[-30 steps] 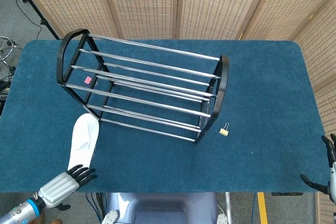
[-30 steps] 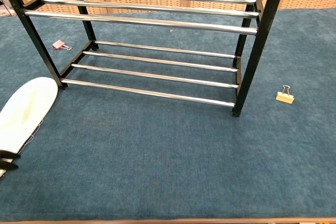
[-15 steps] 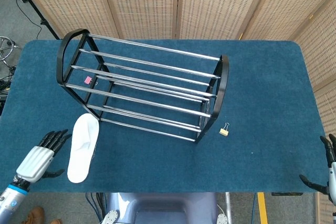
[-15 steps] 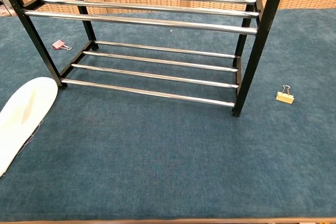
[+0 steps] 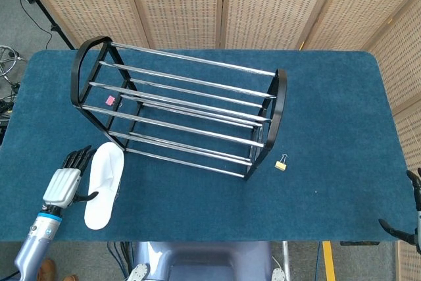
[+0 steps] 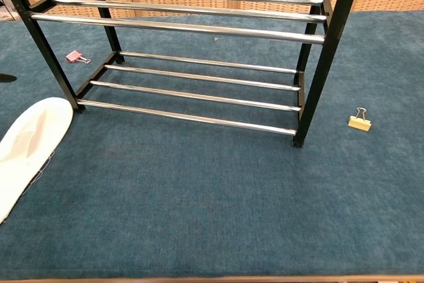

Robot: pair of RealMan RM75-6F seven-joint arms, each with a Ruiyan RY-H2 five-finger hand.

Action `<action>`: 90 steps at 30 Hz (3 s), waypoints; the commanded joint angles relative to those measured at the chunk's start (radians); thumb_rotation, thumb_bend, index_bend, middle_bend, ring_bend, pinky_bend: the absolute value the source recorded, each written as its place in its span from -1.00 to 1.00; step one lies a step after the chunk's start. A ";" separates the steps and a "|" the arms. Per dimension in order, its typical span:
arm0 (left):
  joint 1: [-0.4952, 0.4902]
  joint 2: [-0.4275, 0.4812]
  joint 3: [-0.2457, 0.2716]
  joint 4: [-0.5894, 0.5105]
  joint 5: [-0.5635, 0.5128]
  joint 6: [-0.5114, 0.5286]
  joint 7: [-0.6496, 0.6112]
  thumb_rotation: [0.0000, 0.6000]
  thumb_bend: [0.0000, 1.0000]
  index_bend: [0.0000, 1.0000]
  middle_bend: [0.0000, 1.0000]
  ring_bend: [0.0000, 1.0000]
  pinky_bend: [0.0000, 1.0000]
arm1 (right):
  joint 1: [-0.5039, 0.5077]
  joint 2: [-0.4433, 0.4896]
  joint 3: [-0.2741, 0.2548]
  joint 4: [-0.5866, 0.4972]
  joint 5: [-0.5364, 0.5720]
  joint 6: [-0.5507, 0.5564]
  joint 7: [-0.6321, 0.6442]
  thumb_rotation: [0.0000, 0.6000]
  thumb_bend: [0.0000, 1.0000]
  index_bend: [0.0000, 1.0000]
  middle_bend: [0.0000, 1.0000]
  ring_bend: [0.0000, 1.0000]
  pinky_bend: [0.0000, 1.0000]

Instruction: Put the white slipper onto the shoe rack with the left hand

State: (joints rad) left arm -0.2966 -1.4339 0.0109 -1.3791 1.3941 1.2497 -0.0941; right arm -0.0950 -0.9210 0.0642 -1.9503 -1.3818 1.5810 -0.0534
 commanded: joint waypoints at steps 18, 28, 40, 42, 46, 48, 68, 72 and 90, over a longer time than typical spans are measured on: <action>-0.032 -0.126 -0.090 0.080 -0.097 -0.069 0.043 1.00 -0.70 -1.00 -1.00 -1.00 -0.97 | -0.003 0.002 -0.009 0.002 -0.029 0.005 0.010 1.00 -1.00 -1.00 -1.00 -1.00 -1.00; -0.038 -0.160 -0.103 0.120 -0.108 -0.074 0.075 1.00 -0.47 -0.70 -0.99 -0.99 -0.78 | -0.004 0.002 -0.008 0.003 -0.025 0.005 0.009 1.00 -1.00 -1.00 -1.00 -1.00 -1.00; -0.025 -0.193 -0.101 0.179 -0.081 -0.027 0.100 1.00 -0.35 -0.23 -0.58 -0.60 -0.35 | -0.004 0.004 -0.007 0.001 -0.021 0.003 0.010 1.00 -1.00 -1.00 -1.00 -1.00 -1.00; -0.020 -0.193 -0.098 0.190 -0.067 -0.007 0.100 1.00 -0.34 -0.13 -0.46 -0.49 -0.21 | -0.004 0.003 -0.007 0.001 -0.021 0.003 0.009 1.00 -1.00 -1.00 -1.00 -1.00 -1.00; -0.014 -0.193 -0.089 0.208 -0.041 0.013 0.085 1.00 -0.30 0.03 -0.32 -0.35 -0.09 | -0.004 0.002 -0.008 0.000 -0.022 0.004 0.007 1.00 -1.00 -1.00 -1.00 -1.00 -1.00; -0.012 -0.193 -0.085 0.214 -0.031 0.020 0.079 1.00 -0.20 0.12 -0.24 -0.29 -0.04 | -0.004 0.002 -0.008 0.000 -0.022 0.004 0.006 1.00 -1.00 -1.00 -1.00 -1.00 -1.00; 0.000 -0.129 0.046 0.262 0.278 0.227 -0.140 1.00 0.32 0.32 -0.09 -0.18 0.07 | -0.006 0.007 -0.009 -0.003 -0.018 0.002 0.010 1.00 -1.00 -1.00 -1.00 -1.00 -1.00; -0.003 -0.084 0.075 0.238 0.361 0.303 -0.189 1.00 0.31 0.33 -0.08 -0.18 0.07 | -0.005 0.006 -0.009 -0.004 -0.017 0.000 0.008 1.00 -1.00 -1.00 -1.00 -1.00 -1.00; -0.153 0.166 -0.022 -0.306 0.399 0.179 0.051 1.00 0.30 0.33 -0.08 -0.18 0.07 | -0.004 0.010 -0.005 -0.003 -0.007 -0.003 0.017 1.00 -1.00 -1.00 -1.00 -1.00 -1.00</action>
State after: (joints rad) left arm -0.3987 -1.3262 0.0413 -1.5676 1.8227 1.4965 -0.1207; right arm -0.0992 -0.9112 0.0587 -1.9535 -1.3891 1.5782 -0.0371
